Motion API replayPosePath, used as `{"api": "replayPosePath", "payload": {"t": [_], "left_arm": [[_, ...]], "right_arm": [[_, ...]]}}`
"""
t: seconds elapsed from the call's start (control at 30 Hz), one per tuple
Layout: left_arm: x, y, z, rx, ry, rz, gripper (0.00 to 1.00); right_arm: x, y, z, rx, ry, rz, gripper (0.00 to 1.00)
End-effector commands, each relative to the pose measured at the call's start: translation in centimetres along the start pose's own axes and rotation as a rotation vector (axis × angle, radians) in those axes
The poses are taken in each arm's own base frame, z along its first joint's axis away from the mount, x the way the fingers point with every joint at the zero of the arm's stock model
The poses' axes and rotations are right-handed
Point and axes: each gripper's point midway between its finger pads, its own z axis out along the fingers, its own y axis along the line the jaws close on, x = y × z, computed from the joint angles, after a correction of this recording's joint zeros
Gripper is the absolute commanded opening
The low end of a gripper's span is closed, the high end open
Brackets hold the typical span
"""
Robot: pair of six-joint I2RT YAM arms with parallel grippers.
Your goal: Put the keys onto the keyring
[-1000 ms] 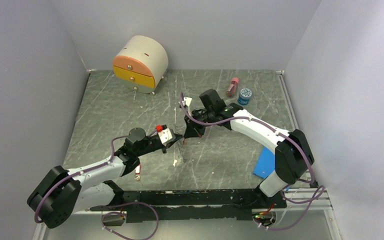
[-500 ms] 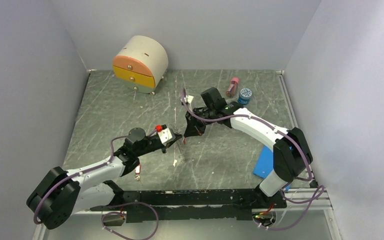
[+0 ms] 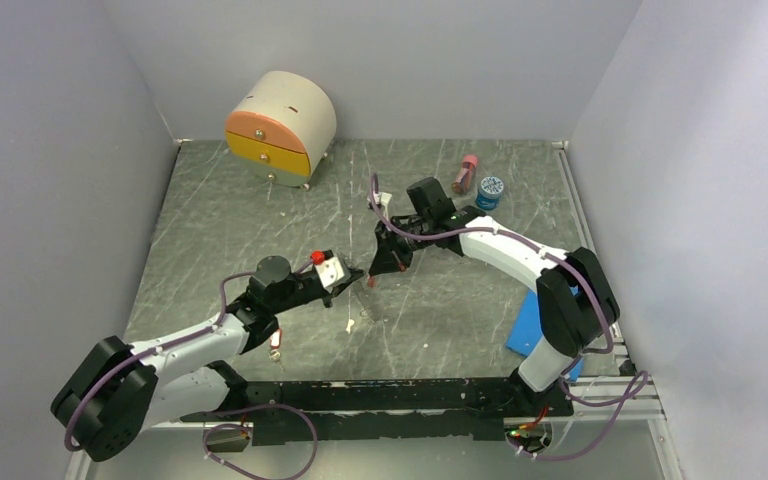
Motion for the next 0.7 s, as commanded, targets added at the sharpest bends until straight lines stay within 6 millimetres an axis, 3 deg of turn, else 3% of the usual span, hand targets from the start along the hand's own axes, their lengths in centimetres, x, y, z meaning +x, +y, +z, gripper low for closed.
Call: {"api": "replayPosePath", "payload": {"t": [0.0, 0.4, 0.67], "left_arm": [[-0.6, -0.4, 0.0, 0.018, -0.015, 0.017, 0.02], [-0.2, -0.3, -0.1, 0.002, -0.008, 0.000, 0.03], [-0.1, -0.5, -0.1, 0.011, -0.015, 0.009, 0.03]], "right_arm": [[1.1, -1.9, 0.5, 0.051, 0.009, 0.003, 0.00], [0.6, -1.5, -0.3, 0.078, -0.008, -0.032, 0.00], [-0.7, 1.3, -1.8, 0.017, -0.069, -0.118, 0.00]]}}
